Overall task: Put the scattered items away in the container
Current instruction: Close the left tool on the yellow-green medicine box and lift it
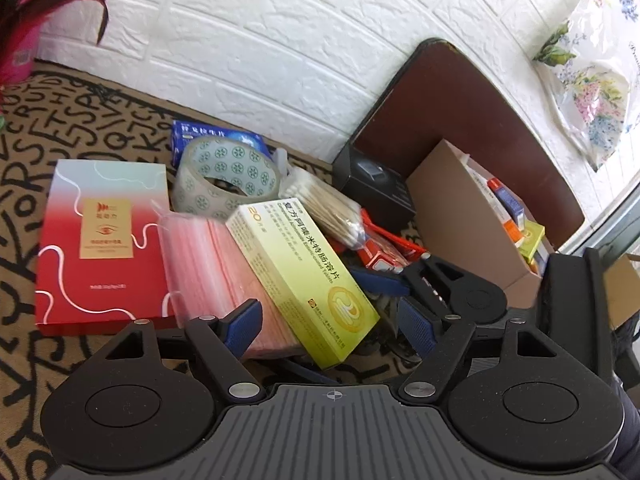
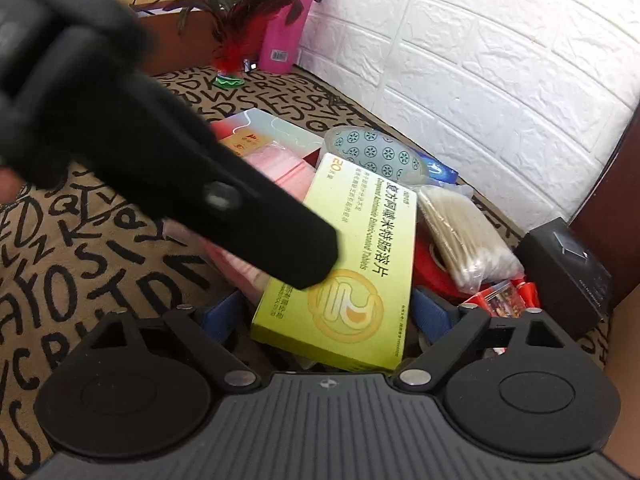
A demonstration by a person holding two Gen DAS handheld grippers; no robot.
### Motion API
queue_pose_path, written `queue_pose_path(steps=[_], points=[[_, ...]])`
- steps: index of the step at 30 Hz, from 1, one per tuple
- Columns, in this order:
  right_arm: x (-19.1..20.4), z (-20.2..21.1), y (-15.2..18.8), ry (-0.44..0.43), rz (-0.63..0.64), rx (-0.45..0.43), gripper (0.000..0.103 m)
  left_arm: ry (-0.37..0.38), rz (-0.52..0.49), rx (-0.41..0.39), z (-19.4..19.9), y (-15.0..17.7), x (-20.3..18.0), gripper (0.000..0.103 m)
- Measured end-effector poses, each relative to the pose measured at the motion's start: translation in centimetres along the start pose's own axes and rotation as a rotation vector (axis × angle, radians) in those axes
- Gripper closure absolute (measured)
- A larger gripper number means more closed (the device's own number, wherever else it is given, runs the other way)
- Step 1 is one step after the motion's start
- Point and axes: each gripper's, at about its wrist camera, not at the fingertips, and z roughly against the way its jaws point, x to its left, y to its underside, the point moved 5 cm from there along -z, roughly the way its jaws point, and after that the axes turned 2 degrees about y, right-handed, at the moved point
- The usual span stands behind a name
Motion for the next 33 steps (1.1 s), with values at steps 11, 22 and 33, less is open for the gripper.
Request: queue_pose_path(steps=[11, 22, 33], points=[[3.3, 6.5, 3.7, 0.007, -0.086, 0.006, 0.024, 0.046, -0.037, 0.074, 1.4, 5.0, -2.4, 0.026], [8.4, 12.9, 10.3, -0.032, -0.271, 0.078, 0.021, 0.102, 0.012, 0.173, 1.3, 12.7, -5.6, 0.020], [7.7, 16.4, 11.3, -0.097, -0.366, 0.017, 0.022, 0.029, 0.014, 0.179, 2.3, 13.2, -6.3, 0.023]])
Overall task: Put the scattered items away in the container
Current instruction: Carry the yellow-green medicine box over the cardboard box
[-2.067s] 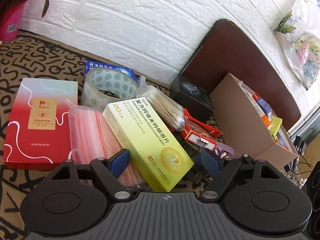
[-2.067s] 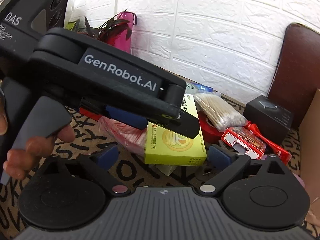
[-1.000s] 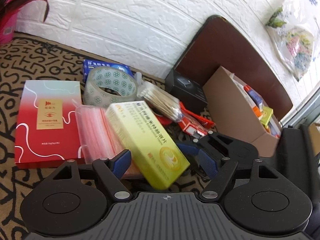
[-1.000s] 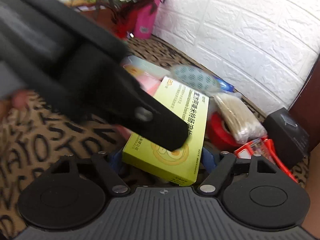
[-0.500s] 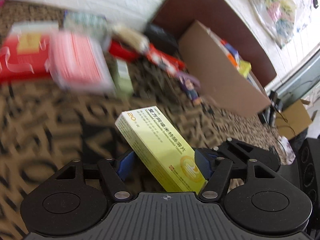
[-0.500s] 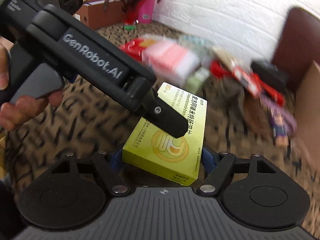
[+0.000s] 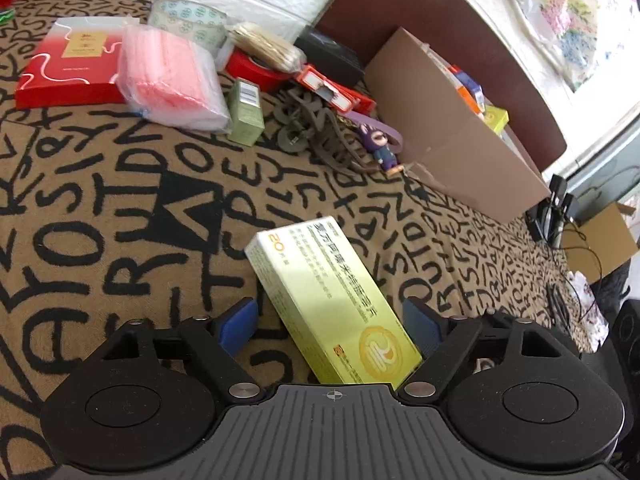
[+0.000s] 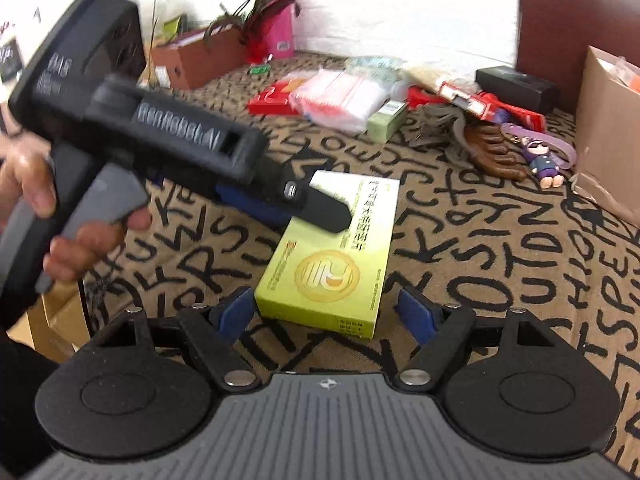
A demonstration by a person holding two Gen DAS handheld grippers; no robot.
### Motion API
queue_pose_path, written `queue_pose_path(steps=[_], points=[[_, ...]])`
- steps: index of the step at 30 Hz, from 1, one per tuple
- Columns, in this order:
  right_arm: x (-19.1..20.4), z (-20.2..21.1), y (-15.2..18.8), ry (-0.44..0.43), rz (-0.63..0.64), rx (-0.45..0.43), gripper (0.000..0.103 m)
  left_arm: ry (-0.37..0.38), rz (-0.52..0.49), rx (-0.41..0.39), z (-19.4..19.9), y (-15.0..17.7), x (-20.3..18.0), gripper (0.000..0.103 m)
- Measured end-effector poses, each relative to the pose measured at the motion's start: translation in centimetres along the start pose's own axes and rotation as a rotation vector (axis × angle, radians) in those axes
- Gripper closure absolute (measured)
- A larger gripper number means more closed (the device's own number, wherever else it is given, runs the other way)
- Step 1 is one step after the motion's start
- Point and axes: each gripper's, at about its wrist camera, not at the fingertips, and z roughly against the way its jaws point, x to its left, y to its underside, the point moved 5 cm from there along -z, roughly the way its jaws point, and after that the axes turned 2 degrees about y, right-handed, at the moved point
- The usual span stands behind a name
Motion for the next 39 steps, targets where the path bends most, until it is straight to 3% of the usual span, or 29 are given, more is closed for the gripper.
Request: queue_pose_path(steps=[6, 14, 20, 25, 30, 35, 39], points=[[0.0, -0.9, 0.3, 0.001, 0.035, 0.018, 0.025, -0.041, -0.075, 0.017, -1.3, -0.5, -1.1, 0.034], [-0.7, -1.2, 0.4, 0.012, 0.046, 0.026, 0.026, -0.050, -0.082, 0.018, -1.5, -0.5, -1.3, 0.027], [0.1, -2.4, 0.4, 0.059, 0.128, 0.026, 0.026, -0.101, -0.207, 0.021, -2.5, -0.2, -2.8, 0.035], [-0.3, -2.1, 0.4, 0.052, 0.096, 0.007, 0.029, -0.074, -0.187, 0.015, -2.4, 0.0, -2.5, 0.027], [-0.2, -2.1, 0.3, 0.067, 0.064, -0.003, 0.030, -0.107, -0.212, 0.020, -2.5, 0.2, -3.4, 0.029], [-1.1, -0.4, 0.4, 0.074, 0.019, -0.039, 0.031, -0.064, -0.196, 0.021, -2.2, -0.2, -4.6, 0.033], [-2.2, 1.7, -0.1, 0.119, 0.002, -0.086, 0.031, -0.035, -0.247, -0.008, -2.1, -1.0, -7.4, 0.033]])
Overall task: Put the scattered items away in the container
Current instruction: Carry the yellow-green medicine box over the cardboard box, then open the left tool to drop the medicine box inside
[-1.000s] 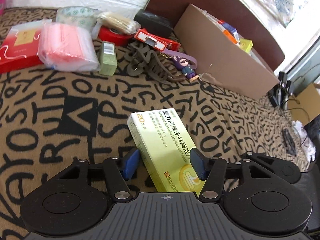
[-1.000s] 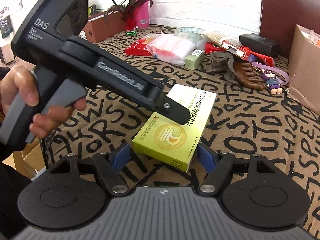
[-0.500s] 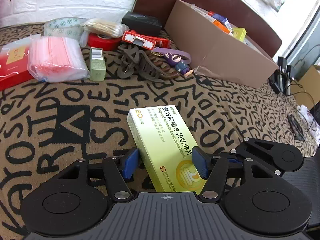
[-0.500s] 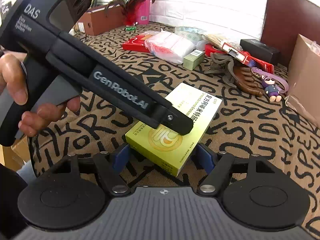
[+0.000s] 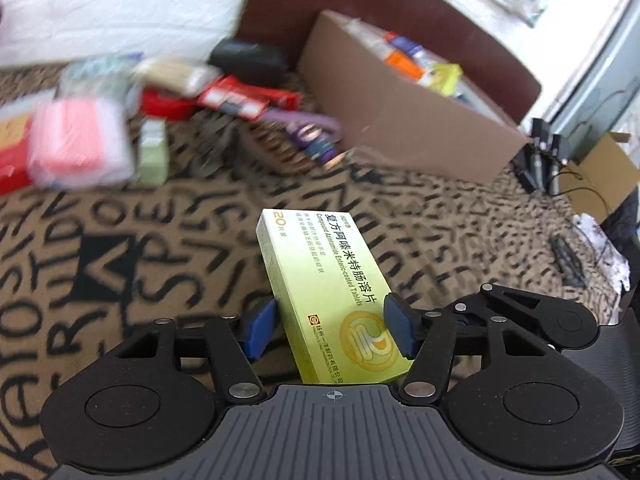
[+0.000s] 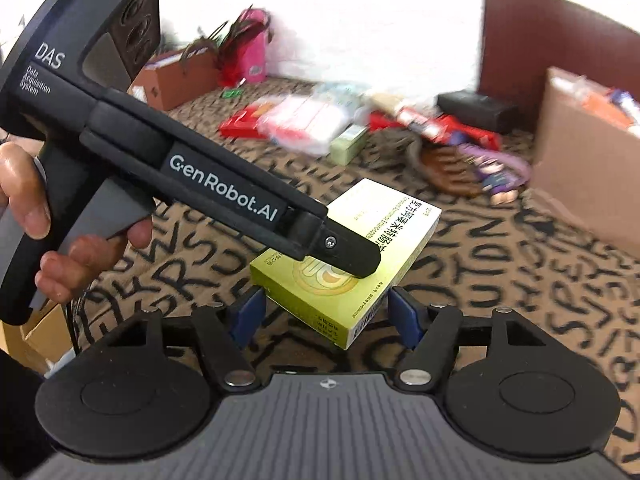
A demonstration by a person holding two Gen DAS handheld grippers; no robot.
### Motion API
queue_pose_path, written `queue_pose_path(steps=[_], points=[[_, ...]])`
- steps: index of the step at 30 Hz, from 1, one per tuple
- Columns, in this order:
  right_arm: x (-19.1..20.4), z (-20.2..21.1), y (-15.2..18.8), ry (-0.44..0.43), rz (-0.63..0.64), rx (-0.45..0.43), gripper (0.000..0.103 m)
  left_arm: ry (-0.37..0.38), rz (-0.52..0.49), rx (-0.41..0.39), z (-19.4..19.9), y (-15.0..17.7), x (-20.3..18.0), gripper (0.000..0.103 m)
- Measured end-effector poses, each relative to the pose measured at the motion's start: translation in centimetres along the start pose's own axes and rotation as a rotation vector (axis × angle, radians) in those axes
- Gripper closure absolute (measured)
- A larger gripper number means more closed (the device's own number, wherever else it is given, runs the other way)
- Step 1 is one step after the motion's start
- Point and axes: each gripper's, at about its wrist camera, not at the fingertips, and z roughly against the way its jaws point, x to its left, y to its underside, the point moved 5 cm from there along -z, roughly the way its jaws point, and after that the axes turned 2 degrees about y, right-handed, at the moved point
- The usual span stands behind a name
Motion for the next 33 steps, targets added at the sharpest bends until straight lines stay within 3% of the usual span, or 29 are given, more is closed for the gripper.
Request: queue_pose_path(steps=[10, 19, 27, 33], points=[[-6.3, 5.2, -4.5, 0.156, -0.016, -0.191, 0.031, 0.096, -0.159, -0.112, -0.1, -8.5, -7.8, 0.033], [-15.5, 7.2, -9.5, 0.292, -0.031, -0.301, 0.034, 0.179, -0.216, -0.188, -4.1, -17.9, -14.8, 0.033], [-24.0, 5.9, -13.5, 0.361, 0.003, -0.313, 0.034, 0.204, -0.247, -0.237, -9.6, -25.1, -19.3, 0.034], [-31.1, 3.8, -14.9, 0.379, 0.045, -0.256, 0.034, 0.212, -0.221, -0.217, -15.4, -29.4, -19.7, 0.032]])
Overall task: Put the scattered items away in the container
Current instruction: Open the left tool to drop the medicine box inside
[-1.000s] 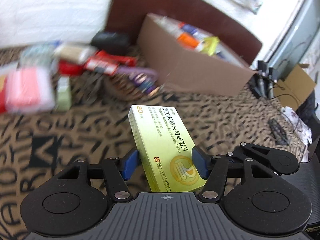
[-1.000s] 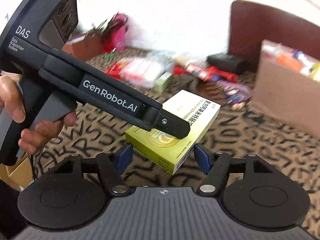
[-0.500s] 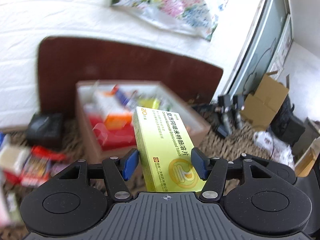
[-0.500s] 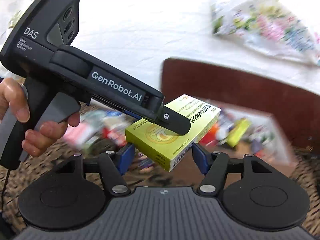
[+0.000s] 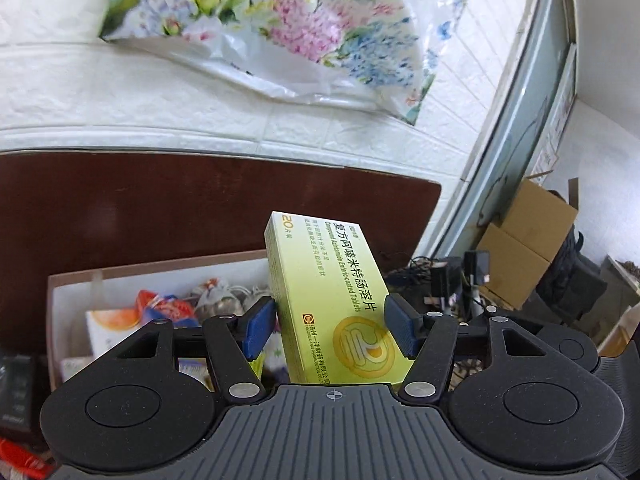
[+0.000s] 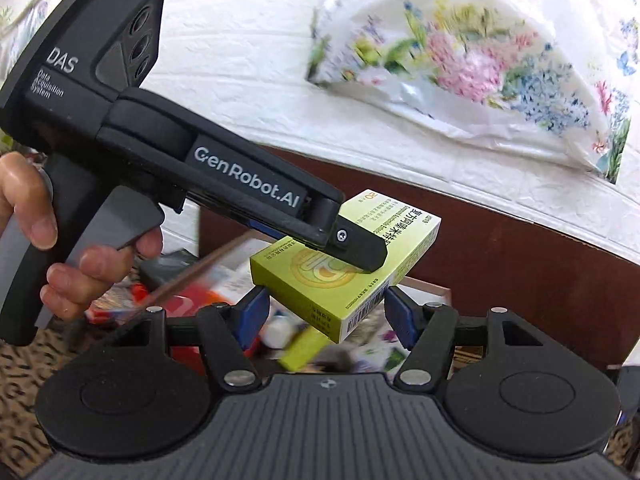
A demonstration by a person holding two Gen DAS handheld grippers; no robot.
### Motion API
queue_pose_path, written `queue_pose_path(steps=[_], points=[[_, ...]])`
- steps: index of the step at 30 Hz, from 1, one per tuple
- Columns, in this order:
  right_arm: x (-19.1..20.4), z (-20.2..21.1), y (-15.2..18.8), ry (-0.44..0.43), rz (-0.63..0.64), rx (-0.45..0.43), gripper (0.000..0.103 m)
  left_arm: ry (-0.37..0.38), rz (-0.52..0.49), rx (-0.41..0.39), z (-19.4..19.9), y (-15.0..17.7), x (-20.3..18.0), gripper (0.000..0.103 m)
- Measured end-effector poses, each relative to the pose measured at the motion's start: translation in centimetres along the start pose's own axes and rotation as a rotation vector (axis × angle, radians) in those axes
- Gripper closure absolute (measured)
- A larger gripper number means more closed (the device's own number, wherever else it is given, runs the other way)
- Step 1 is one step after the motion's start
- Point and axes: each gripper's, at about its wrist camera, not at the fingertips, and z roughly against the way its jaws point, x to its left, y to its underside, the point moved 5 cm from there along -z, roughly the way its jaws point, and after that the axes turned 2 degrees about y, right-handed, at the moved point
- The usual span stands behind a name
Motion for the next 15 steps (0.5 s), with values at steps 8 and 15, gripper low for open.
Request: queue_pose_path(steps=[8, 15], points=[[-4.7, -7.1, 4.0, 0.053, 0.045, 0.146, 0.030, -0.123, 0.011, 0.105, -7.6, 0.6, 4.5, 0.013], [-5.7, -8.5, 6.9, 0.053, -0.015, 0.195, 0.037, -0.119, -0.027, 0.135, -7.8, 2.6, 5.5, 0.011]])
